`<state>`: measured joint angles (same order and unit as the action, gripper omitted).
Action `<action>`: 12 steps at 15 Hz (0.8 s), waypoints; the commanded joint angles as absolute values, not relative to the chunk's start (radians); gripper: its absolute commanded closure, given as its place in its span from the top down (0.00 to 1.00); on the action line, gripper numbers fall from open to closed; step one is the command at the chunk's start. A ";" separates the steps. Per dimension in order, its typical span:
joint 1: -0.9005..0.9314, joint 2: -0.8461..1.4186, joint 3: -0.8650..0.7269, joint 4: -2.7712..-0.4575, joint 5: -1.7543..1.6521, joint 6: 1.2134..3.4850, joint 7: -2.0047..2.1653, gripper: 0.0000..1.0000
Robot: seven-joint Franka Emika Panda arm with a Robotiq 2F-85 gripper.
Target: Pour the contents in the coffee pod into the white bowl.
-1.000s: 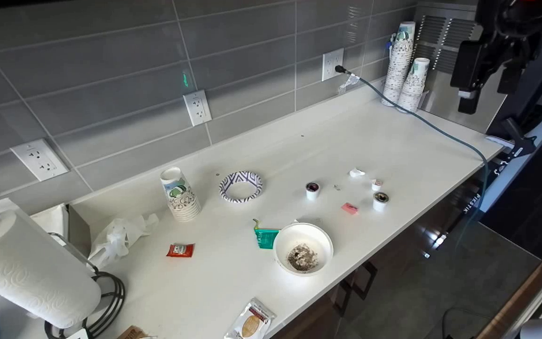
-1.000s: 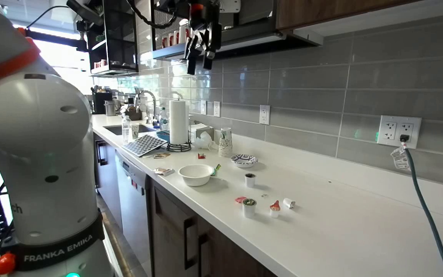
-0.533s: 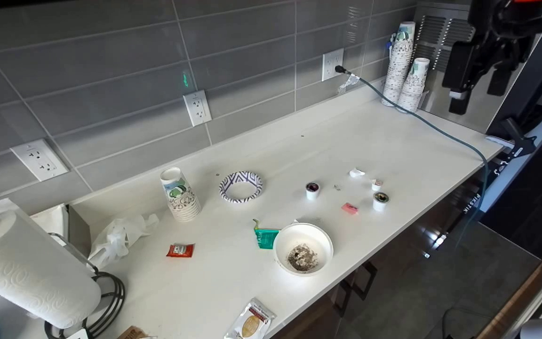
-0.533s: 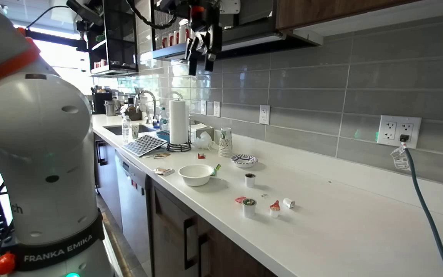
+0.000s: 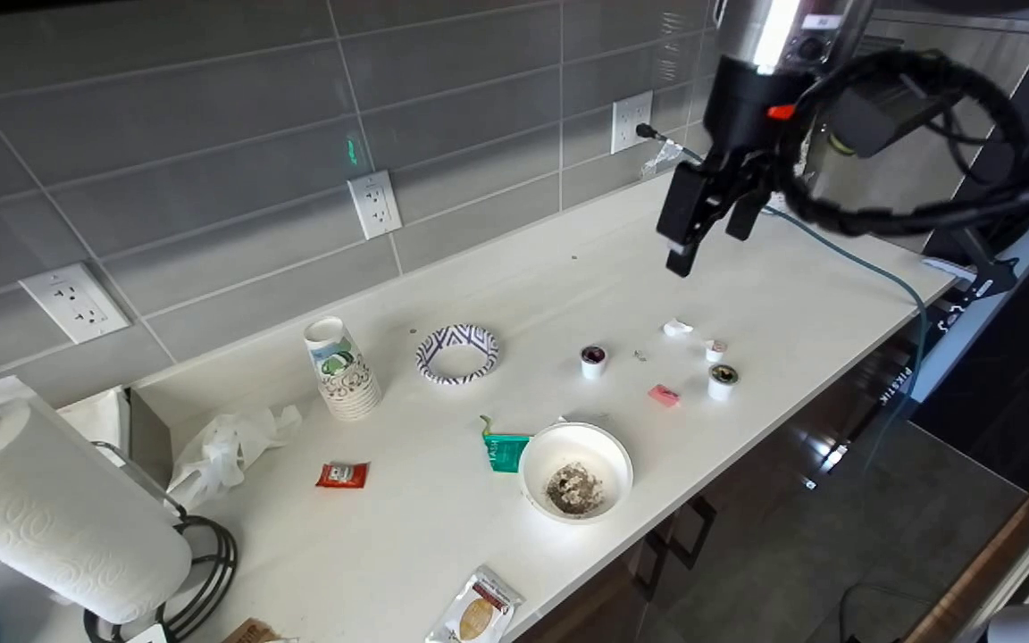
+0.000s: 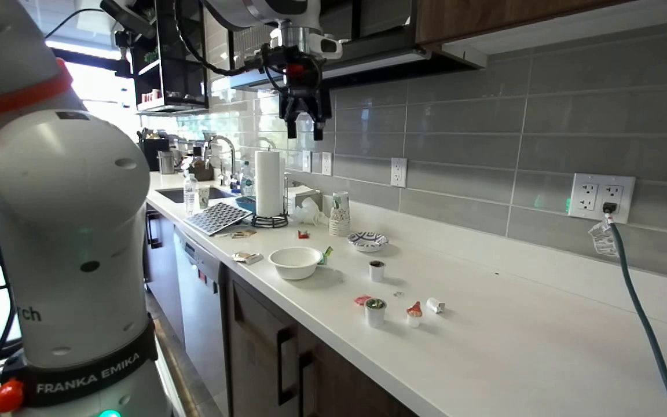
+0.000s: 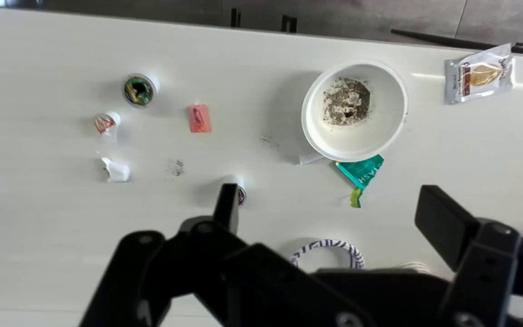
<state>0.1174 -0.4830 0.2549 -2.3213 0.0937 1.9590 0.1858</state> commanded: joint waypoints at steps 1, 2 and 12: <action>0.147 -0.324 0.311 -2.290 0.019 2.101 0.197 1.00; 0.152 -0.290 0.324 -2.284 -0.010 2.128 0.198 1.00; 0.180 -0.280 0.298 -2.293 -0.029 2.153 0.191 1.00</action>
<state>0.1601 -0.2826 0.3159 -2.2953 -0.0218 2.1553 0.1857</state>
